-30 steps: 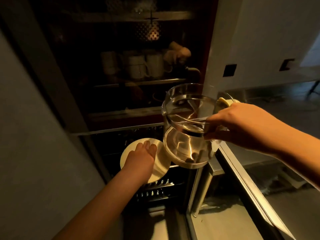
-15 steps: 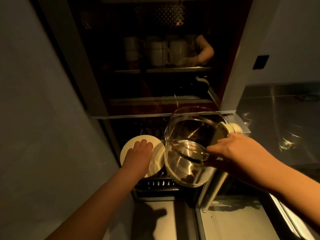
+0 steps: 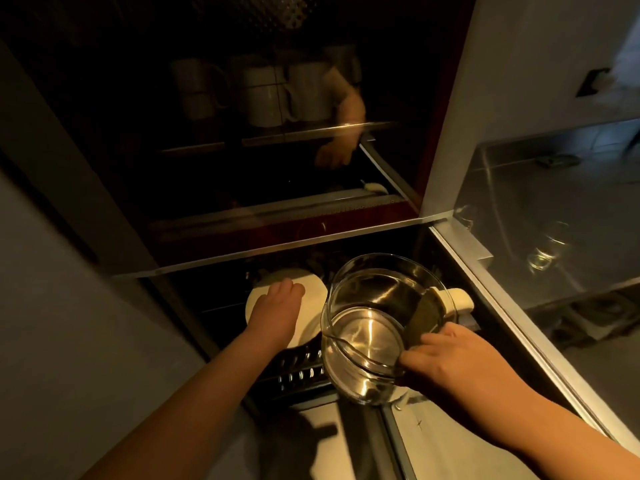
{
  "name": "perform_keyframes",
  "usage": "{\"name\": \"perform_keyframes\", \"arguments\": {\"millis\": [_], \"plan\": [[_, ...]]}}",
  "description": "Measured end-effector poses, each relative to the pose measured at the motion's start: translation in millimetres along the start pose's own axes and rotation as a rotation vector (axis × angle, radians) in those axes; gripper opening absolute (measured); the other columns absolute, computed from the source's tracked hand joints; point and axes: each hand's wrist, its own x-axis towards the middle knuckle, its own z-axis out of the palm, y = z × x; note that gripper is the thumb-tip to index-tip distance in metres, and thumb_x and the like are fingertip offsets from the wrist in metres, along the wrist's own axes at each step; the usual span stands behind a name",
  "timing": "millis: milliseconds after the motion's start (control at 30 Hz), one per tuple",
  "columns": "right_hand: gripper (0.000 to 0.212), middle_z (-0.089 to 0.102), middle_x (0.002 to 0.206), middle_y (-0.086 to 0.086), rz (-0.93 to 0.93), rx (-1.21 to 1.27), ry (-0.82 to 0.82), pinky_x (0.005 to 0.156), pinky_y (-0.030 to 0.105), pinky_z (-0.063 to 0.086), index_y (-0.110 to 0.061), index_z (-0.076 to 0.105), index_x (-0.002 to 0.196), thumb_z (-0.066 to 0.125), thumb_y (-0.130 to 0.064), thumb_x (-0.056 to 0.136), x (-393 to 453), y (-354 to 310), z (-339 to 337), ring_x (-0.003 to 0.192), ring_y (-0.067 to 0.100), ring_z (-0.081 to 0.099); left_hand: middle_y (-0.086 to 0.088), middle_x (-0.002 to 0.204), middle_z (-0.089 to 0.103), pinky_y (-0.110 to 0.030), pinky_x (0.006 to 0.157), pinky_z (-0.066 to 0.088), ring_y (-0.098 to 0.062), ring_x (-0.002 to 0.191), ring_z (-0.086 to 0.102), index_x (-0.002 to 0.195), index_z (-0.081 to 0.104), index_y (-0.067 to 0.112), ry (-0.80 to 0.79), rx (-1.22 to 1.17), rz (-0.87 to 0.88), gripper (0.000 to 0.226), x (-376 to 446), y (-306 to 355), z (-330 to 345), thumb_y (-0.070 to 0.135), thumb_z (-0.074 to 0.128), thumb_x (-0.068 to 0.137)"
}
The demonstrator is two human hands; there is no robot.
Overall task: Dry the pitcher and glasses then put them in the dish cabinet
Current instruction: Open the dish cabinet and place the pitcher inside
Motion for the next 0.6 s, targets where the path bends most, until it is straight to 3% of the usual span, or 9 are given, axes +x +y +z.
{"name": "perform_keyframes", "arguments": {"millis": [200, 333, 600], "plan": [[0.043, 0.063, 0.064, -0.020, 0.084, -0.037, -0.063, 0.053, 0.020, 0.048, -0.036, 0.063, 0.080, 0.090, -0.035, 0.046, -14, -2, 22, 0.057, 0.001, 0.058, -0.005, 0.137, 0.035, -0.029, 0.096, 0.039, -0.022, 0.124, 0.035, 0.138, 0.033, 0.017, -0.015, 0.011, 0.068, 0.070, 28, 10, 14, 0.002, 0.065, 0.077], [0.043, 0.063, 0.064, -0.019, 0.132, -0.053, -0.082, 0.053, 0.020, 0.047, -0.036, 0.063, 0.080, 0.089, -0.036, 0.046, -14, 1, 31, 0.058, 0.002, 0.058, -0.005, 0.135, 0.037, -0.030, 0.094, 0.041, -0.022, 0.122, 0.037, 0.136, 0.036, 0.016, -0.001, 0.008, 0.105, 0.069, 43, 18, 26, 0.000, 0.065, 0.076], [0.043, 0.065, 0.068, -0.014, 0.140, -0.067, -0.052, 0.059, 0.027, 0.051, -0.029, 0.064, 0.085, 0.088, -0.034, 0.050, -6, 4, 38, 0.064, 0.008, 0.061, -0.005, 0.133, 0.037, -0.035, 0.092, 0.044, -0.024, 0.121, 0.038, 0.135, 0.034, 0.018, -0.011, 0.064, 0.139, 0.077, 68, 21, 47, 0.025, 0.078, 0.072]]}}
